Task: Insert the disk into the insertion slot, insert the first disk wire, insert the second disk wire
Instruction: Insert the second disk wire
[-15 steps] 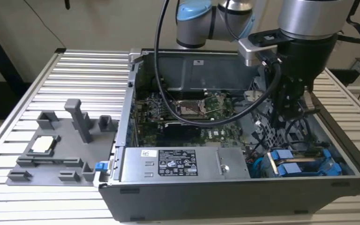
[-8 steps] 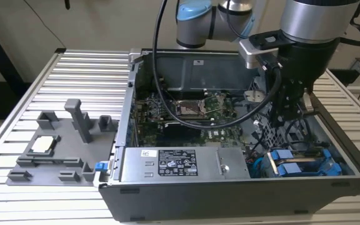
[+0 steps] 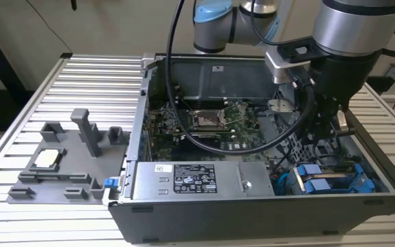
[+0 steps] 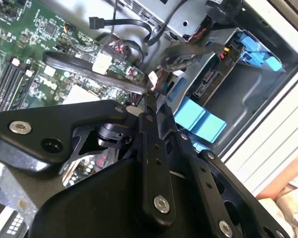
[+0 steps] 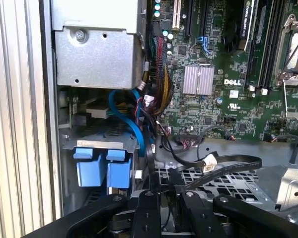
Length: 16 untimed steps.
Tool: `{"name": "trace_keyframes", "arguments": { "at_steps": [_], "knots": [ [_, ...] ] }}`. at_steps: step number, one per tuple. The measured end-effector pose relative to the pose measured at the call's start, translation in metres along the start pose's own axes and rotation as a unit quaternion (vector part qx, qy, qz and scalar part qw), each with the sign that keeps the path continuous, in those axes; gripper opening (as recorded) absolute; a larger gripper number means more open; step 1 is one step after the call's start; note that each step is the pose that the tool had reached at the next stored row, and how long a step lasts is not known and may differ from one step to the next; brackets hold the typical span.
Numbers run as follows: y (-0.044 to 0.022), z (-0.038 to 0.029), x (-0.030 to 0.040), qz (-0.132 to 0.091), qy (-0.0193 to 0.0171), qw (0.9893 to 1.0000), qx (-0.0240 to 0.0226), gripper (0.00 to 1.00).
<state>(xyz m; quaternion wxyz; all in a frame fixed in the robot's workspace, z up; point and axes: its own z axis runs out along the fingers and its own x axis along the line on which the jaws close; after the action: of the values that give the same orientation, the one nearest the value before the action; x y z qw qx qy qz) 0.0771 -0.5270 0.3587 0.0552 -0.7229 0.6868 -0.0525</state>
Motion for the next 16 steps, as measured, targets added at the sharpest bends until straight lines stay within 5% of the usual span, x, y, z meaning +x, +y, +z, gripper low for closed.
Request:
{"name": "trace_keyframes", "arguments": {
  "at_steps": [8, 16],
  "knots": [
    [0.0002, 0.0011, 0.0013, -0.003, -0.0061, 1.0000, 0.0003, 0.23],
    [0.0003, 0.0018, 0.0014, -0.010, -0.0081, 0.9999, 0.0004, 0.21]
  ]
}}
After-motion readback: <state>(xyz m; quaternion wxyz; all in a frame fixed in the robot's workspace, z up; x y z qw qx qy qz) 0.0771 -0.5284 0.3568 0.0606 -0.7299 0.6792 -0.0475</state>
